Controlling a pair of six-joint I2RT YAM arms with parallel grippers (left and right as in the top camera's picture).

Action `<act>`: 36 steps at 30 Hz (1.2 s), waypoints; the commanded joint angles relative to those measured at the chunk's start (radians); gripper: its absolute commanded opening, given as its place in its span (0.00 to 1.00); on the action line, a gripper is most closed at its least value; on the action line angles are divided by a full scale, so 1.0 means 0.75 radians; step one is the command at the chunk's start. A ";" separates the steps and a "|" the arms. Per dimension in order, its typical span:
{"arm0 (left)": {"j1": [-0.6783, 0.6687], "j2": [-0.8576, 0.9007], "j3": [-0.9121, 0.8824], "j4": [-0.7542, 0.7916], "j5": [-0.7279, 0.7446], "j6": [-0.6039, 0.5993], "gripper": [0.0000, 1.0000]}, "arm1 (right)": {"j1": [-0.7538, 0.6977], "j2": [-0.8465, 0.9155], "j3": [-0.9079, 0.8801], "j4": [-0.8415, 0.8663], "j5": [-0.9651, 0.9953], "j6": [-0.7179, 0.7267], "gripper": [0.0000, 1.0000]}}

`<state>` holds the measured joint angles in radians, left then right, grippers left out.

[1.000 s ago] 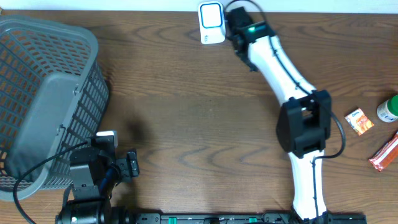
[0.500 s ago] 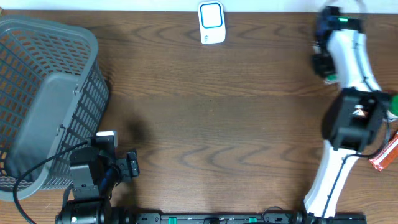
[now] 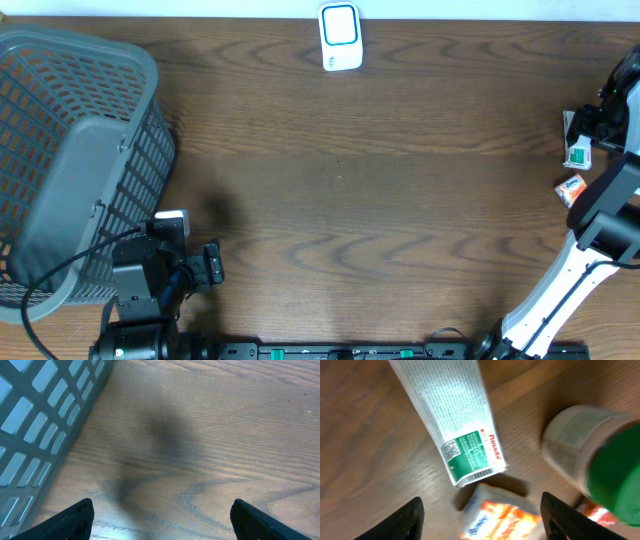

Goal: Scan the item barcode
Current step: 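Carry the white tube right and release it near the orange box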

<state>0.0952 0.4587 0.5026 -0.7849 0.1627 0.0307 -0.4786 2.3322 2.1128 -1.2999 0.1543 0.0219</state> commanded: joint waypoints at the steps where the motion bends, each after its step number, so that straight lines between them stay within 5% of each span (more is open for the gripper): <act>1: -0.003 -0.004 0.003 -0.001 0.012 0.018 0.88 | 0.020 -0.085 0.001 0.002 -0.302 0.053 0.71; 6: -0.003 -0.004 0.003 0.000 0.012 0.019 0.88 | 0.117 -0.257 0.001 0.011 -0.373 0.055 0.73; 7: -0.003 -0.004 0.003 -0.001 0.012 0.019 0.88 | 0.145 -0.302 0.001 0.010 -0.404 0.055 0.81; 8: -0.003 -0.004 0.003 0.000 0.012 0.019 0.88 | 0.173 -0.347 0.001 0.007 -0.446 0.055 0.99; 15: -0.003 -0.004 0.003 0.000 0.012 0.019 0.88 | 0.409 -0.660 0.001 -0.049 -0.760 0.112 0.99; 26: -0.003 -0.004 0.003 -0.001 0.012 0.019 0.88 | 0.730 -0.934 0.001 -0.108 -0.774 0.142 0.99; 36: -0.003 -0.004 0.003 -0.001 0.012 0.019 0.88 | 0.746 -0.984 0.000 -0.057 -0.713 0.119 0.99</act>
<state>0.0952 0.4587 0.5026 -0.7849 0.1627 0.0307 0.0772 1.6363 2.1063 -1.3682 -0.3988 0.1143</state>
